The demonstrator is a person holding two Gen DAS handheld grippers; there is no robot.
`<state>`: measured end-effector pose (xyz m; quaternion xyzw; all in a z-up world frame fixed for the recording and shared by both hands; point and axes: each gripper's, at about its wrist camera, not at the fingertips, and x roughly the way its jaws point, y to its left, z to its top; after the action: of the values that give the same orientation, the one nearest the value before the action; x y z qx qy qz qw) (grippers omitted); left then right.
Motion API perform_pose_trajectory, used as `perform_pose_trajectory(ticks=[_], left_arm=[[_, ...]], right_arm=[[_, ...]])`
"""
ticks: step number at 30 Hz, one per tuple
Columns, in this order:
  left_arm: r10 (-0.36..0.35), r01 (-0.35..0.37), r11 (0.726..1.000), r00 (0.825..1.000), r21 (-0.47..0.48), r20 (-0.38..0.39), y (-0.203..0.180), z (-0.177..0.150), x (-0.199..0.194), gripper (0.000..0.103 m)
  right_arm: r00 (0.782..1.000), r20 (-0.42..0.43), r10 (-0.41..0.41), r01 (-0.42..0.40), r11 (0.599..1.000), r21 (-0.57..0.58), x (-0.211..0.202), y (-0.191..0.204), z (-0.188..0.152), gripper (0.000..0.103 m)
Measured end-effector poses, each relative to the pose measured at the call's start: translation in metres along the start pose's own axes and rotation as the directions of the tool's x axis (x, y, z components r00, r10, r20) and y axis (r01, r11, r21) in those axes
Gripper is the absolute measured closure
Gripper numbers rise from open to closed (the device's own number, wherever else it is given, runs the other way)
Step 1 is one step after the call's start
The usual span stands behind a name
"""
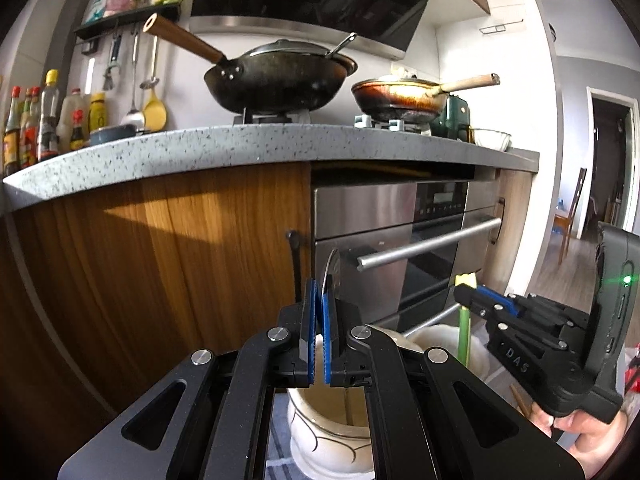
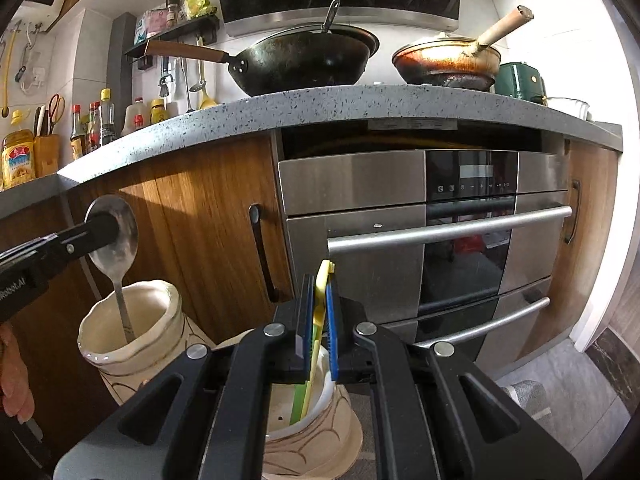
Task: Organize utensils
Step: 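Carry the silver spoon into the larger cup while the right tool carries the green utensil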
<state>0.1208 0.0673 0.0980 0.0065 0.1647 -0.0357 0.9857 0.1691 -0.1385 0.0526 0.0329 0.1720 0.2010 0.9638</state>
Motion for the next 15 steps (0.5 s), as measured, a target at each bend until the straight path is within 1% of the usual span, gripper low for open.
perform_pose_trajectory(ticks=[10,15], left_arm=[[0.004,-0.003,1.0,0.999,0.006,-0.047,0.001,-0.008,0.01,0.099],[0.01,-0.01,1.0,0.999,0.003,-0.051,0.003,-0.009,0.011,0.099]], right_arm=[[0.999,-0.037,0.006,-0.006,1.0,-0.008,0.006,0.001,-0.003,0.097],[0.999,-0.045,0.012,-0.012,1.0,-0.003,0.008,0.0,-0.004,0.097]])
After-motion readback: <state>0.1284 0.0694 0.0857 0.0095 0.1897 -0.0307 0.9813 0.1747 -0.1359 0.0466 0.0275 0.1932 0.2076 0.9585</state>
